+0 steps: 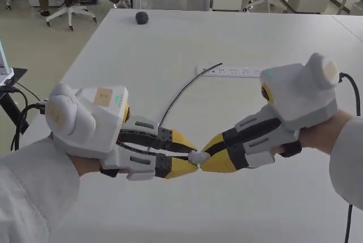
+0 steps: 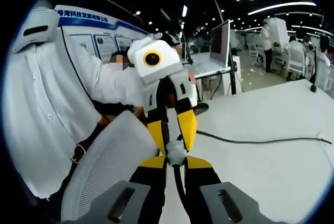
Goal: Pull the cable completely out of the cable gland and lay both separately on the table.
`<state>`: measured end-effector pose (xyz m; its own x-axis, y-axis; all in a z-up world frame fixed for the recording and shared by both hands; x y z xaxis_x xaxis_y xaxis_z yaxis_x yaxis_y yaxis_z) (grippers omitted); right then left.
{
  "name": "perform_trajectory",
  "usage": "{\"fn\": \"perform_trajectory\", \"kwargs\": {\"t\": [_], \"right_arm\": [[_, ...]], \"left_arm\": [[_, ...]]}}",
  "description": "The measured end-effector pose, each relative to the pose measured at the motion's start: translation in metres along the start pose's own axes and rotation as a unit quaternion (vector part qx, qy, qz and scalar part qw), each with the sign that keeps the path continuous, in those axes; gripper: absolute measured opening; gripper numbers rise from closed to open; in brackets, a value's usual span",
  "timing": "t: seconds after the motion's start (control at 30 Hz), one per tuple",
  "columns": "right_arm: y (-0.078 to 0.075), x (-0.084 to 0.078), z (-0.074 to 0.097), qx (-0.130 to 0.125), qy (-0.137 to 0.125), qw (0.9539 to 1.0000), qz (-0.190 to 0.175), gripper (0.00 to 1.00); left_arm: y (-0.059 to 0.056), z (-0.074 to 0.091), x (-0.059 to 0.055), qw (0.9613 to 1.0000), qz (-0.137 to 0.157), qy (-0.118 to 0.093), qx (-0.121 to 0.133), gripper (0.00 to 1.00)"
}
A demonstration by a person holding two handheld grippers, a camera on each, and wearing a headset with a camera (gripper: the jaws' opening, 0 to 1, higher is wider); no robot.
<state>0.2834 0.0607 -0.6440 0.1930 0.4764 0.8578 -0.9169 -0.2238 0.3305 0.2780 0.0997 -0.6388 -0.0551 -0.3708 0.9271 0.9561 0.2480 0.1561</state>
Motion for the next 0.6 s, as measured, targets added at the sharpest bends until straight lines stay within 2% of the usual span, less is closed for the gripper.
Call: {"fn": "perform_trajectory", "kwargs": {"t": [0.23,0.6], "right_arm": [[0.0019,-0.0003,-0.0010,0.007,0.002,1.0000,0.002,0.07],[0.0016,-0.0012,-0.0015,0.011,0.001,0.9999,0.009,0.08]], "left_arm": [[-0.0024,0.0004,0.0005,1.0000,-0.003,-0.001,-0.009,0.16],[0.0010,0.0003,-0.0021,0.9999,-0.001,0.004,-0.017,0.15]]}}
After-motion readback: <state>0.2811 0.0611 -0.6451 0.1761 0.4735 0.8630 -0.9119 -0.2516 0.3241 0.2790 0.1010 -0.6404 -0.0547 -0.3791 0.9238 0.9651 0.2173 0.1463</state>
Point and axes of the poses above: the centre of the closed fingertips' face, and the gripper's own axes: z roughly backward along the fingers, y roughly to its left, x roughly out of its top, the point moved 3 cm from there along z, roughly backward along the fingers, and after that the axes turned 9 degrees about x, right-handed, at the moved point
